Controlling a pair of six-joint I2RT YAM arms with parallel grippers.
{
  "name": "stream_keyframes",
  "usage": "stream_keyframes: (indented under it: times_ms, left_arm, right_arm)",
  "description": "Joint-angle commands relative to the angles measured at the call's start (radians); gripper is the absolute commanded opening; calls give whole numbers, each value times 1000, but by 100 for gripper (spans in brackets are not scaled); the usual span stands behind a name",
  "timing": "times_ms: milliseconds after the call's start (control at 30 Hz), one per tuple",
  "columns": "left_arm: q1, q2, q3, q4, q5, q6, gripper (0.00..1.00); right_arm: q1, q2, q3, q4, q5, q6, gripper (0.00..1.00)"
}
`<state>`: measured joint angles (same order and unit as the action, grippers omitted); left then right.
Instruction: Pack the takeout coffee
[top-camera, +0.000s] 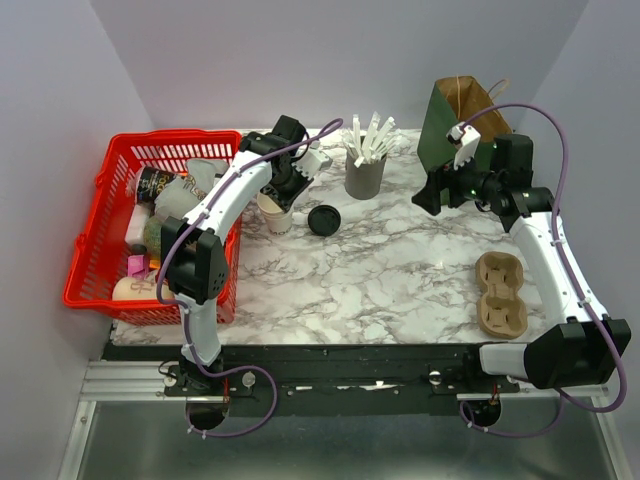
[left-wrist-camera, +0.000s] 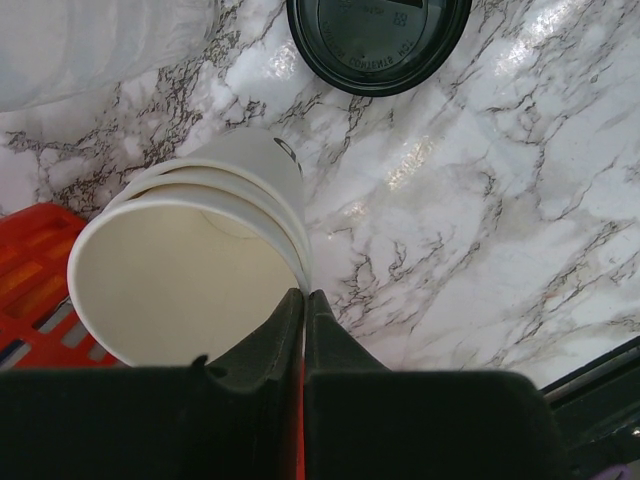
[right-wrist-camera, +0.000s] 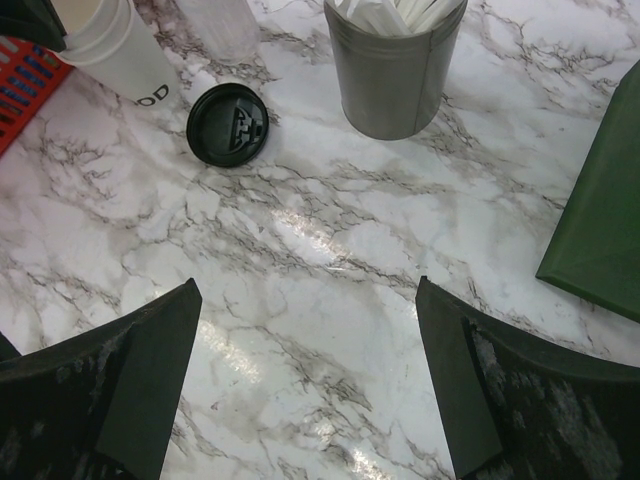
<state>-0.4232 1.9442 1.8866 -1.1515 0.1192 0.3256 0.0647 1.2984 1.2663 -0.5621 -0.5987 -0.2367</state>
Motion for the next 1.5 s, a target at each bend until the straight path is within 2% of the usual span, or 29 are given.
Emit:
stream_keyframes:
  times_ms: [0,33,100,333,467,600,733,800,1000,1233,1467]
  left_arm:
    - [-2,12,29,-14,-27,0,7]
    - [-2,4,29,-17,-32,7,3]
    - [-2,-4,34,-19,-42,12,1]
    - [-2,-45,112,-46,-92,24,0]
    - [0,-76,72,-63,-105,35,0]
    - [-2,-113,-15,-31,-156,49,0]
    - [1,-145,-50,25,-173,30,0]
    - [9,-160,-81,45,-159,9,0]
    - [11,-225,-173,99,-153,-94,0]
    - [12,-320,-228,105,-121,-145,0]
    - [18,-344,-239,85,-84,-184,0]
  right_arm:
    - [6,-14,-7,27,10,-6,97]
    - [7,-16,-5,25,8,-6,97]
    - [7,-11,-2,25,7,-6,97]
    - [30,-8,7,71,2,29,94]
    - [98,18,33,140,17,176,93]
    - [222,64,30,263,57,264,93]
    - [317,203,66,447,71,442,93]
    - [369,252,102,468,94,484,93]
    - [425,374,142,533,234,677,94]
    - [504,490,119,611,223,849,95]
    - [560,627,194,671,169,979,95]
